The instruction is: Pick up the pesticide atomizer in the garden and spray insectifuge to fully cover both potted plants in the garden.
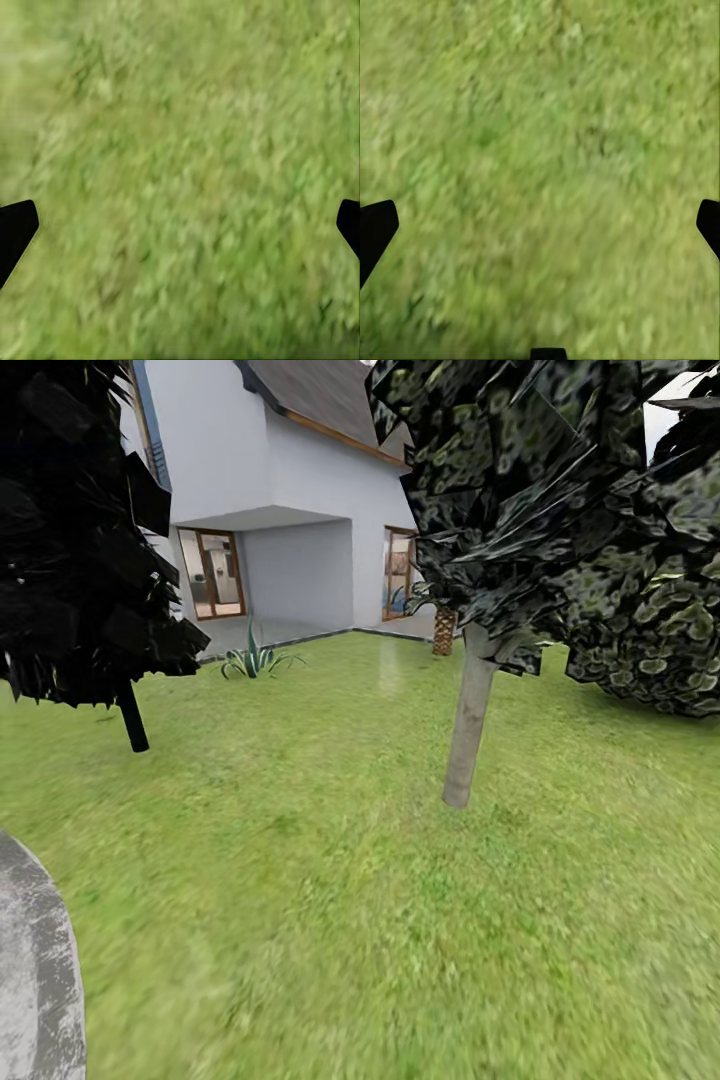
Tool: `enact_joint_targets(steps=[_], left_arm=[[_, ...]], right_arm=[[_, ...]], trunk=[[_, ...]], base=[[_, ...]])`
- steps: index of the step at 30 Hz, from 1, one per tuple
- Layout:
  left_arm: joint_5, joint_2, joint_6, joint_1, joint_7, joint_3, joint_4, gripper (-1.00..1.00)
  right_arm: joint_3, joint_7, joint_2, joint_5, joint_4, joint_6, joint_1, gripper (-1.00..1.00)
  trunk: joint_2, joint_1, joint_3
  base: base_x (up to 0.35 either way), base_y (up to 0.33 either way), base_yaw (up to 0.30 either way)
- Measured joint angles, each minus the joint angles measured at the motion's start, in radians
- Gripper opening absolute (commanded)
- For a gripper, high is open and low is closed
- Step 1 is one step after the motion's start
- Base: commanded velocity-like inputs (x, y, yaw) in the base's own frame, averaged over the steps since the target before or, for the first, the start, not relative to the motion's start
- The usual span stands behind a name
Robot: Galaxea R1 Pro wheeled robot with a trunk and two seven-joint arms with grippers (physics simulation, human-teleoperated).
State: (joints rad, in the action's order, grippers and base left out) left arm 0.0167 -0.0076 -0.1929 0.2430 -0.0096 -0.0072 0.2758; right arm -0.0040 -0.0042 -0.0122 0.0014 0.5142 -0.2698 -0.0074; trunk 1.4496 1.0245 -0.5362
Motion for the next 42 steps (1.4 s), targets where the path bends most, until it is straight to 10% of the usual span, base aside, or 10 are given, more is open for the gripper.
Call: enact_joint_targets(steps=[42], left_arm=[[0.000, 0.000, 0.000, 0.000, 0.000, 0.000, 0.000, 1.00]], right_arm=[[0.001, 0.000, 0.003, 0.001, -0.002, 0.000, 0.000, 1.00]], trunk=[[0.000, 0.000, 0.000]], base=[[0.326, 0.000, 0.277]])
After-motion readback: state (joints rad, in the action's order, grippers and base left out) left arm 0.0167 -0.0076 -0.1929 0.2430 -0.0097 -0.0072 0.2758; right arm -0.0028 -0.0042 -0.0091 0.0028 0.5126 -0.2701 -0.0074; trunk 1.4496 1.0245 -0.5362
